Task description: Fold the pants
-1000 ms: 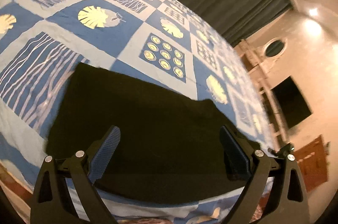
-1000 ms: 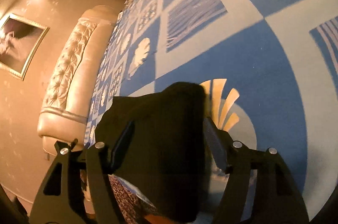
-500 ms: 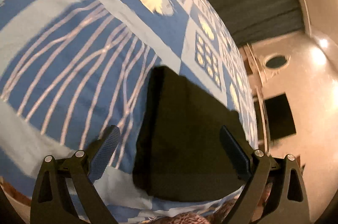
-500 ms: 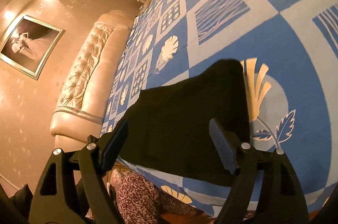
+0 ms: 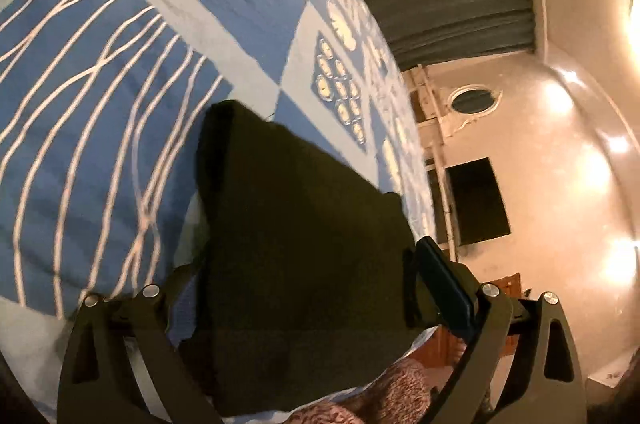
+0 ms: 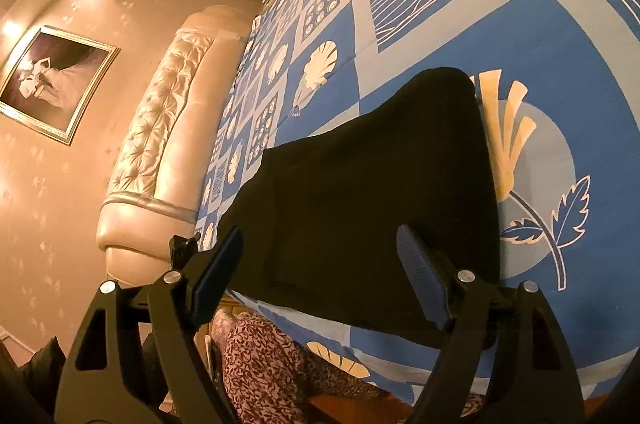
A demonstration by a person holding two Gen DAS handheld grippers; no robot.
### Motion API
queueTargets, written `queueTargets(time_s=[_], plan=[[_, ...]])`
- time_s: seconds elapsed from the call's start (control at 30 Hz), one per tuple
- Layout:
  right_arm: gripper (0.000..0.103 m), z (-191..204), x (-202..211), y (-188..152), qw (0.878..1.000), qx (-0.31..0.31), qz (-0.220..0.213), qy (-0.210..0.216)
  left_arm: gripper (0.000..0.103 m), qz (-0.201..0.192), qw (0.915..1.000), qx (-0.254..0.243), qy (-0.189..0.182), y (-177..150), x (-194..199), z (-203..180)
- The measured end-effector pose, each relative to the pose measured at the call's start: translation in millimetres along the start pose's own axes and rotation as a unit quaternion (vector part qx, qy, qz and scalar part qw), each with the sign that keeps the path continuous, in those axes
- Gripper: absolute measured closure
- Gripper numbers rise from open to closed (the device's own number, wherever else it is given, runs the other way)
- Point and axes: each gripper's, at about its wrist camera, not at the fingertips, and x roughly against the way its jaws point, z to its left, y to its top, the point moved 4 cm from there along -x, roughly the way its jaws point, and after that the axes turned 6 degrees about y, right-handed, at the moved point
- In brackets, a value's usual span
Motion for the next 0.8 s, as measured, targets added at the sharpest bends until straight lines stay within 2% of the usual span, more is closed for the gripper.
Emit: queueTargets(time_s=[0.07,0.1,0.13,0.17,0.2,0.33,0.43,0.57,0.63,0.8], plan=[[0.023,0.5,-1.2,2.0,1.000,-0.002,-0.001,0.002,0.010,-0.003,0.9999,-0.012,0.008,0.1,-4.3,-6.1],[0.023,1.1,-1.0,1.8,1.000,-0.001,-0.001,0.002,0.018,-0.004,0.9995,-0.021,0.022,-0.7,-9.0,-9.7],[0.024,1.0,-0.8,1.6,1.000,0.000,-0.001,0.003,0.032,-0.002,0.9991,-0.027,0.033,-1.6,-12.5,-10.9],[0.023,1.2,-1.5,1.6,1.000,0.000,-0.001,0.002,0.065,0.005,0.9984,-0.027,0.050,-3.5,-15.9,-10.0],[0.023,1.1,-2.0,1.6,1.000,0.000,-0.001,0.001,0.076,0.013,0.9974,-0.018,0.069,-6.6,-20.6,-5.1],[0.023,2.9,-1.6,0.3,1.000,0.003,-0.004,-0.004,0.079,0.001,0.9966,-0.006,0.082,-9.5,-19.1,-6.5],[0.023,8.9,-2.1,-0.3,1.000,0.010,-0.007,-0.007,0.082,-0.009,0.9961,-0.004,0.088,-9.6,-11.3,-23.1],[0.023,14.6,-3.2,-0.5,1.000,0.017,-0.012,-0.004,0.082,-0.034,0.9972,-0.019,0.064,-7.2,3.3,-70.9],[0.023,18.0,-4.4,-0.6,1.000,0.017,-0.014,-0.001,0.082,-0.042,0.9971,-0.041,0.049,-9.0,5.9,-106.9],[0.023,24.4,-8.1,-2.8,1.000,0.016,-0.014,0.013,0.082,-0.021,0.9917,-0.121,0.037,-33.4,-27.6,-199.5]])
